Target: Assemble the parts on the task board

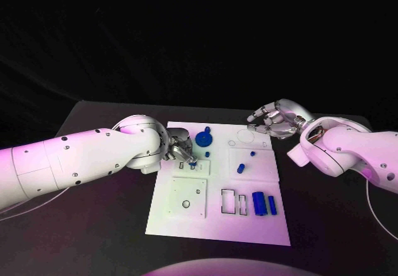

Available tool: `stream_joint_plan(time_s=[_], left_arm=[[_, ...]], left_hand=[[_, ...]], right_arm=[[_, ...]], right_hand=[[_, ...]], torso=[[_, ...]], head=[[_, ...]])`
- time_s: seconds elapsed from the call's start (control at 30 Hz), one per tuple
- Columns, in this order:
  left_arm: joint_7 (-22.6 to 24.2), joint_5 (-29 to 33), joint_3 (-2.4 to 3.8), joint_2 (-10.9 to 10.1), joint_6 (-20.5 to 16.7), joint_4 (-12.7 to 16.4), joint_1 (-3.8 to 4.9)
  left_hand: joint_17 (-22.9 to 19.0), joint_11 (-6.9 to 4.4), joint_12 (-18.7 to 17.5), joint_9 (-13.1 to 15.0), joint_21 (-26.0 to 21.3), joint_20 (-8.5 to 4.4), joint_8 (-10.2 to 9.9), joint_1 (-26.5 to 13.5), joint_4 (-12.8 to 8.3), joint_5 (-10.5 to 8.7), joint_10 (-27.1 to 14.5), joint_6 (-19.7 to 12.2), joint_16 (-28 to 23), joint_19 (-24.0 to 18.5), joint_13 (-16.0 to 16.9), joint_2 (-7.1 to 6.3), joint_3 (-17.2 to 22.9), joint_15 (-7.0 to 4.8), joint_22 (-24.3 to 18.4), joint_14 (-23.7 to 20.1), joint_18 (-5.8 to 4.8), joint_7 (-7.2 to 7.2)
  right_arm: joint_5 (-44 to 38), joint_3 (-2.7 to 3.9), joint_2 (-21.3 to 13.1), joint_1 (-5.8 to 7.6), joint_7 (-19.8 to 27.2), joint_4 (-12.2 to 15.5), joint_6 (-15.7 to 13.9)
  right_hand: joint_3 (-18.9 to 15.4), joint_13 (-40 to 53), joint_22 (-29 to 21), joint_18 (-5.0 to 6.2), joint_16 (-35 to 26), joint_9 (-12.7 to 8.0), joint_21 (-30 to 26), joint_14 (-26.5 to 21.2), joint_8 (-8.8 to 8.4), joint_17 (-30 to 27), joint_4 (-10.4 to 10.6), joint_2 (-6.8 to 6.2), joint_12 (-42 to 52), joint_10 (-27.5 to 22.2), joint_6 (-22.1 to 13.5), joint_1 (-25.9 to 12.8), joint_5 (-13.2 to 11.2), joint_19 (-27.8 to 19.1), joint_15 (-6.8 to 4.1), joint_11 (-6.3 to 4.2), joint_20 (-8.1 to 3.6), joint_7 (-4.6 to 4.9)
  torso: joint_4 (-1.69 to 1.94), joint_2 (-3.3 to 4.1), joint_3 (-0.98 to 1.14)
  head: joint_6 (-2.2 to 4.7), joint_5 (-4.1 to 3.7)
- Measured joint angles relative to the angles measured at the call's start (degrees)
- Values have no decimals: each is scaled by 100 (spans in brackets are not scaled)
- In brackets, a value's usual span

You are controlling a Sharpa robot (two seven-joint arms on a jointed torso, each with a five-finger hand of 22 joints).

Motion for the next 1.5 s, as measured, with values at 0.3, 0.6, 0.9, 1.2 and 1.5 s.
stream_joint_plan(time_s=[0.3, 0.6, 0.9, 1.2, 1.5], left_arm=[[-7, -104, -8, 68, 85, -27, -19], [-17, -168, -11, 76, 270, -33, -21], [-20, -215, -8, 75, 413, -30, -18], [-20, -264, -7, 68, 426, -47, -18], [-19, -238, -4, -3, 281, 65, -30]], left_hand=[[-1, 0, 23, -2, 0, 0, -18, -15, 0, 23, 0, 9, 0, 0, 42, -15, 0, -21, 9, 22, 0, 7], [-1, -21, 22, -8, 0, -21, 12, -46, 4, 44, 22, 21, 0, 21, 42, -45, 4, -21, 14, 21, 0, -3], [-2, -21, 22, 2, 0, -21, 13, -66, 16, 67, 22, 42, 0, 21, 16, -65, 17, -21, 17, 21, 1, -23], [-2, -20, 22, 8, 0, -21, 12, -63, 16, 67, 21, 43, 0, 21, 16, -62, 17, -21, 30, 21, 1, -23], [4, -22, 55, 29, 7, -21, 9, -57, 20, 97, 62, 52, 0, 21, 67, -57, 21, -41, 30, 1, 1, -14]], right_arm=[[0, -2, 0, 0, 1, 5, 2], [0, -1, 7, 0, 1, 2, 4], [0, -1, 7, -1, 1, 2, 5], [0, 0, 15, -1, 1, -1, 6], [0, -2, 15, -1, 1, -3, 5]], right_hand=[[0, 0, 0, 0, 0, 0, 0, 0, 0, -1, 0, 0, 0, 0, 0, 0, 0, 0, 0, 0, 0, 0], [0, -5, 4, 0, 0, 0, 0, 0, 0, -1, 0, 0, -23, 0, 0, 0, 24, 0, 0, 0, 0, 0], [0, -5, 4, 0, 0, 0, 0, 0, 0, -2, 0, 0, -23, 0, 0, 0, 24, 0, 0, 0, 0, 0], [0, -5, 3, -1, 0, 0, 0, 0, 0, -2, 0, 0, -23, 0, 0, 0, 23, 0, 0, 0, 0, 0], [0, -5, 2, 0, 0, -1, -35, 0, 0, -2, 0, 0, -23, 0, 0, 0, 23, 0, 0, 0, 0, 0]], torso=[[-1, 5, -2], [3, 4, -2], [2, 3, -2], [1, 3, -2], [-4, 4, -3]], head=[[-21, -3], [-42, 11], [-58, 16], [-62, 15], [-71, 7]])
